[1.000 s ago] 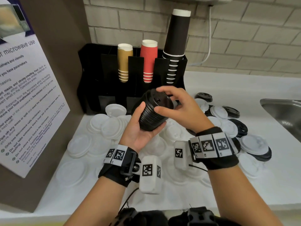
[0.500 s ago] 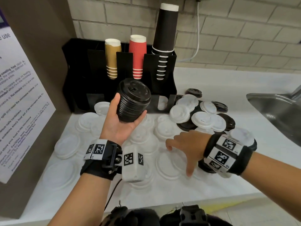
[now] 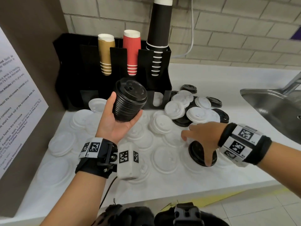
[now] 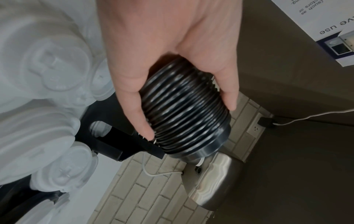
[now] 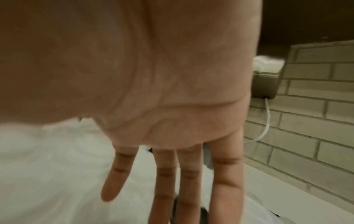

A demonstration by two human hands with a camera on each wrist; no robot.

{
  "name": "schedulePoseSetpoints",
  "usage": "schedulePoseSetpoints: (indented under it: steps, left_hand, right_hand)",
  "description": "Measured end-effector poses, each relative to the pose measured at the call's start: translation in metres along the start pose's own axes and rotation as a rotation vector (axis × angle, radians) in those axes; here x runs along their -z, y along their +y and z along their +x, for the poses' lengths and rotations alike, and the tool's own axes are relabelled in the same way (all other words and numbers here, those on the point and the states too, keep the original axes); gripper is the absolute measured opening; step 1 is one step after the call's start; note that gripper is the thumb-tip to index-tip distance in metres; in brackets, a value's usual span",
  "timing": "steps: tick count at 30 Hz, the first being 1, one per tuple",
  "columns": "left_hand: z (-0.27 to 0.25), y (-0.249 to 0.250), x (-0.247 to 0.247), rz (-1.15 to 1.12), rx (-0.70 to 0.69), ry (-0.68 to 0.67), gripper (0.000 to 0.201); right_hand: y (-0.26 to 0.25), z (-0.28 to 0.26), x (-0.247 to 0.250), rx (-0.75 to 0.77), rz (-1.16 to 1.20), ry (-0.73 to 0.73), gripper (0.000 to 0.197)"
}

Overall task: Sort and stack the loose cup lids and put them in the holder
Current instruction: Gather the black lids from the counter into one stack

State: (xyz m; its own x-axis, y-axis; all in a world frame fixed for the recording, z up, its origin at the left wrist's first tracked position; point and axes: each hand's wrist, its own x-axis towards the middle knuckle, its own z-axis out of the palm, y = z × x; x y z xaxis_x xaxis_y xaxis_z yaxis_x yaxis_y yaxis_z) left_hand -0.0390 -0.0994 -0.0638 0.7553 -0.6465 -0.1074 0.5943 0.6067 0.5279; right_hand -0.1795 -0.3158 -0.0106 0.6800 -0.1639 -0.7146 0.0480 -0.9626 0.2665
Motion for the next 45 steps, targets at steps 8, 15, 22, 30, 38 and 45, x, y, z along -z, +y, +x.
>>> schedulePoseSetpoints:
  steps: [8, 15, 22, 30, 38, 45]
  left_hand:
    - [0.0, -0.008, -0.005, 0.0, 0.017, 0.009, 0.06]
    - [0.001, -0.019, -0.007, -0.016, 0.047, -0.023, 0.058]
    - [0.003, -0.033, -0.011, 0.006, 0.085, -0.087, 0.048]
    - [0.001, -0.042, -0.02, 0.058, 0.038, -0.027, 0.073]
    - [-0.003, -0.042, -0.018, 0.113, 0.103, -0.021, 0.079]
    - [-0.002, -0.042, -0.016, 0.059, 0.088, -0.012, 0.071]
  right_hand:
    - [-0.003, 0.008, -0.026, -0.003, -0.163, 0.059, 0.099]
    - [0.015, -0.004, -0.013, 0.058, 0.193, 0.263, 0.074]
    - [0.022, -0.025, 0.029, 0.387, 1.091, 0.87, 0.056]
    - [-0.013, -0.01, 0.05, 0.46, 1.084, 1.122, 0.057]
    - [-0.016, 0.001, 0.062, 0.415, 0.999, 1.064, 0.052]
    - [-0.02, 0.005, 0.062, 0.446, 0.97, 1.074, 0.055]
